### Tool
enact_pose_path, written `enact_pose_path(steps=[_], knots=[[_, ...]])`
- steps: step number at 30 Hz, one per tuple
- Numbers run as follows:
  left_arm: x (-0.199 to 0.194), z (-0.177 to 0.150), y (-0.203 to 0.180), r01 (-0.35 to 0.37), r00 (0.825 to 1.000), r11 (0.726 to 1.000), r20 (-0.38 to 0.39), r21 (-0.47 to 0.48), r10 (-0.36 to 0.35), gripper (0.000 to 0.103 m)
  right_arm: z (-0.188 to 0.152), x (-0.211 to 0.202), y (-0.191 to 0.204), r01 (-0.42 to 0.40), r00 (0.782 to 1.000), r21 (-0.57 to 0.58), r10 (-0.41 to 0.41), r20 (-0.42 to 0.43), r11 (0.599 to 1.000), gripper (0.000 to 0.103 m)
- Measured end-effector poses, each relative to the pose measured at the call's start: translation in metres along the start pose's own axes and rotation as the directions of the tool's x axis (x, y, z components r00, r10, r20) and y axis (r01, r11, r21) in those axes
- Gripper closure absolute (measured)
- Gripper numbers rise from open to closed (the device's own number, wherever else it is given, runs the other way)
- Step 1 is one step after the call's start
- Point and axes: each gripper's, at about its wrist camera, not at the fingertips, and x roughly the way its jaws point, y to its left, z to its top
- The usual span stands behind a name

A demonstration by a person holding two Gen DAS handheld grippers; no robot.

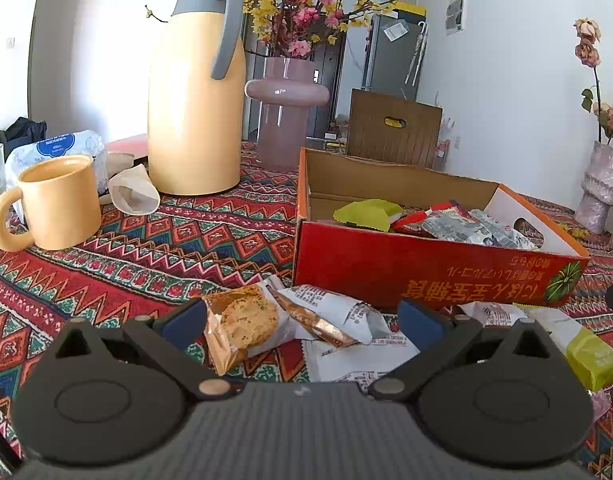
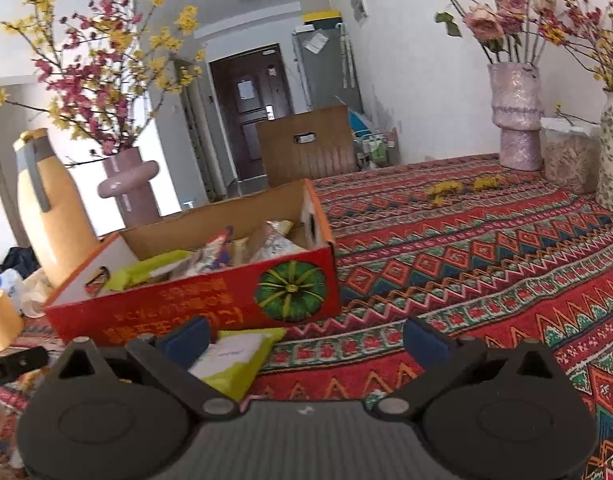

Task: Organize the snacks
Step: 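Move both tools back to the snack pile in front of the box, then grasp the pale green-white packet with the right gripper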

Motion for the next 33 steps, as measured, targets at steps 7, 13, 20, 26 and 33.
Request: enact_pose_path(steps=[7,13,20,26,33], knots=[[0.002,0.000,0.002,0.000,1.000,1.000,-0.010,-0.013,0.000,0.000,0.007,0.027,0.027,-0.022,0.989,-0.068,0.012,-0.150,0.997,0.003],[0.002,0.000,0.004,0.006,1.000,1.000,-0.015,-0.020,-0.006,0.000,0.006,0.048,0.042,-0.034,0.959,-0.129,-0.004,-0.283,0.991,0.020],[0.002,0.000,0.004,0.010,1.000,1.000,-0.014,-0.023,-0.011,0.000,0.007,0.050,0.035,-0.071,0.931,-0.092,0.032,-0.364,0.993,0.050],[0.002,0.001,0.005,0.010,1.000,1.000,-0.015,-0.022,-0.011,0.000,0.007,0.042,0.034,-0.087,0.943,-0.089,0.053,-0.330,0.992,0.062],[0.002,0.001,0.005,0.011,1.000,1.000,-0.015,-0.022,-0.011,0.000,0.010,0.016,0.026,-0.103,0.972,-0.076,0.084,-0.220,0.992,0.084]])
